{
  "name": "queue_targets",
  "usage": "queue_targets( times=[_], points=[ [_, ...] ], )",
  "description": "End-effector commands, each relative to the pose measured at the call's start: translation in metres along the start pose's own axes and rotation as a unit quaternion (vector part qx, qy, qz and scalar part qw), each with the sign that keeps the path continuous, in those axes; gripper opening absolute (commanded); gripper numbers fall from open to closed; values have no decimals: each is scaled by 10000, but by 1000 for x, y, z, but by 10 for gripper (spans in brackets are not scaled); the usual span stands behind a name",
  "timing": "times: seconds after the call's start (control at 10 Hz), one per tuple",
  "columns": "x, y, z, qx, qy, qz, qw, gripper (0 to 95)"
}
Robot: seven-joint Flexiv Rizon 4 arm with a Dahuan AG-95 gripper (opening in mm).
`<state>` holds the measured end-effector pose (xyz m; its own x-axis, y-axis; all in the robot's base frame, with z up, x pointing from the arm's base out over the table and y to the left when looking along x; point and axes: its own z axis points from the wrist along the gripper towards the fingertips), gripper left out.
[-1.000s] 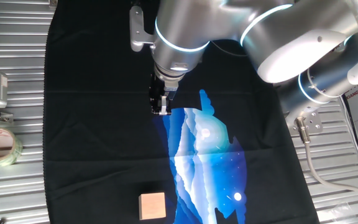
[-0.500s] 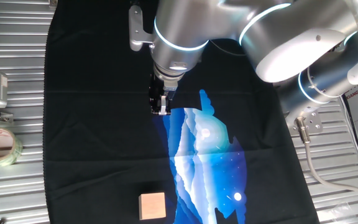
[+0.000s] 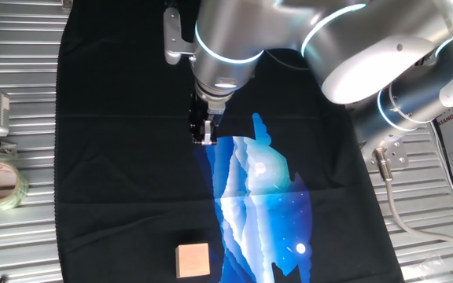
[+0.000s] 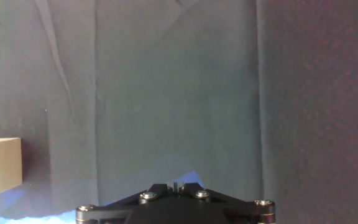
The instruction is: Approach and touch the side of the small block
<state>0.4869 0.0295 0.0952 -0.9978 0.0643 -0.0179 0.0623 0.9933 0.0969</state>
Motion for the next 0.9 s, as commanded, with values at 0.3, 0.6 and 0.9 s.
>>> queue_targets(
  times=[0.3,0.6,0.9],
  points=[
    [-8,8,11,77,49,41,9999,0],
    [-8,17,21,287,-121,43,9995,0],
    [-9,24,22,336,-125,87,9993,0]
  ],
)
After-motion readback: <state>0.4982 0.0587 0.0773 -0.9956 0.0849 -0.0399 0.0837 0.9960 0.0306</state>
